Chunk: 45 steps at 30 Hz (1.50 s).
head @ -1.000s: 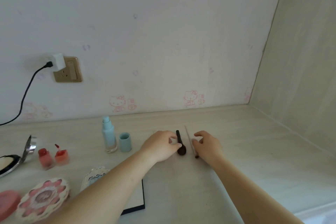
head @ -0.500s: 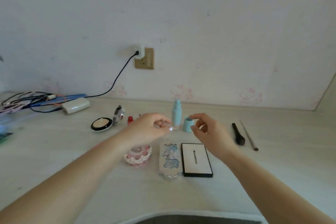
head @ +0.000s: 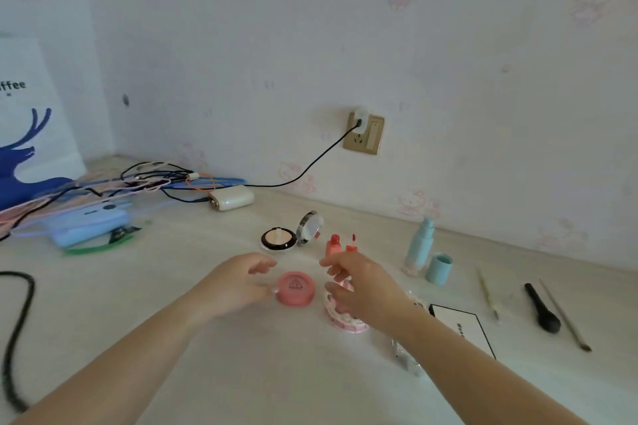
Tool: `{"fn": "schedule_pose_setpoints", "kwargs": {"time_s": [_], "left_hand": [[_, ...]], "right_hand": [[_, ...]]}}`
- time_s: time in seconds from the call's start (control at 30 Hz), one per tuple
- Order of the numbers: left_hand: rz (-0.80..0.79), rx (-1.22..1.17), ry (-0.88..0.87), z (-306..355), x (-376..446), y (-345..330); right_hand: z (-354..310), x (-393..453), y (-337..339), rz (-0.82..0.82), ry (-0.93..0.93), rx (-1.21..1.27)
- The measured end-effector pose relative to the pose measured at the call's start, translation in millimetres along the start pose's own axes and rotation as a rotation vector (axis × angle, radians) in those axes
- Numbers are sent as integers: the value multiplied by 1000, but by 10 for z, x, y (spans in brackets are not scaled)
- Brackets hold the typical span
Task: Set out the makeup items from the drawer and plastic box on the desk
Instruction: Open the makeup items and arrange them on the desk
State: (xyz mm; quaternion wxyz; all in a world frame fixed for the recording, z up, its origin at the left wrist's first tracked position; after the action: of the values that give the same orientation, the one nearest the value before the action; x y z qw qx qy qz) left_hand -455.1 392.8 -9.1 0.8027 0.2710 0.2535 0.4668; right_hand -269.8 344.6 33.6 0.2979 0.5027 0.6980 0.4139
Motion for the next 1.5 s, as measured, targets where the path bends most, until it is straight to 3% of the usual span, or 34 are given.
{"fn": "schedule_pose_setpoints", "kwargs": {"time_s": [0.23,0.43,0.53,0.63,0.77,0.97,1.17,1.5], "left_hand": [[-47,126,-15,-125,141,-142],[-39,153,-54,-113,167,-149],[-4,-35,-108,-113,127,-108],[21,-347,-154,-88,89,-39],[-12,-825,-108,14,-2,-27],[-67,-1145,-227,320,-148,-44],[-63,-1327,-243,400,-161,-144],[-33,-1358,-234,453,-233,-183]], "right_hand": [[-226,459,-415,-266,-44,-374],[-239,638,-486,-379,-54,-336],[-259,640,-378,-281,-120,-272],[-275,635,-217,-173,-179,-138],[-456,594,-63,-127,-125,63],[-722,481,53,-90,-59,57],[-880,403,135,-105,-49,-185],[-911,457,77,-57,-79,-503]]}}
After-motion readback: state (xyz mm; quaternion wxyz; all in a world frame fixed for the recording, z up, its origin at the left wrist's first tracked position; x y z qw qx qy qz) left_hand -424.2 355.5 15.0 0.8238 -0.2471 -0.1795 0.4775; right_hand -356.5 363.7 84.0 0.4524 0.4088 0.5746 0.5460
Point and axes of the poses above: each hand's wrist, its own x-axis towards the middle knuckle, its own y-axis out of the back of the hand, z = x × y, the point moved 8 cm from there along x, towards the middle knuckle, and after that the axes turned 12 degrees about -z, right-handed, at the moved point
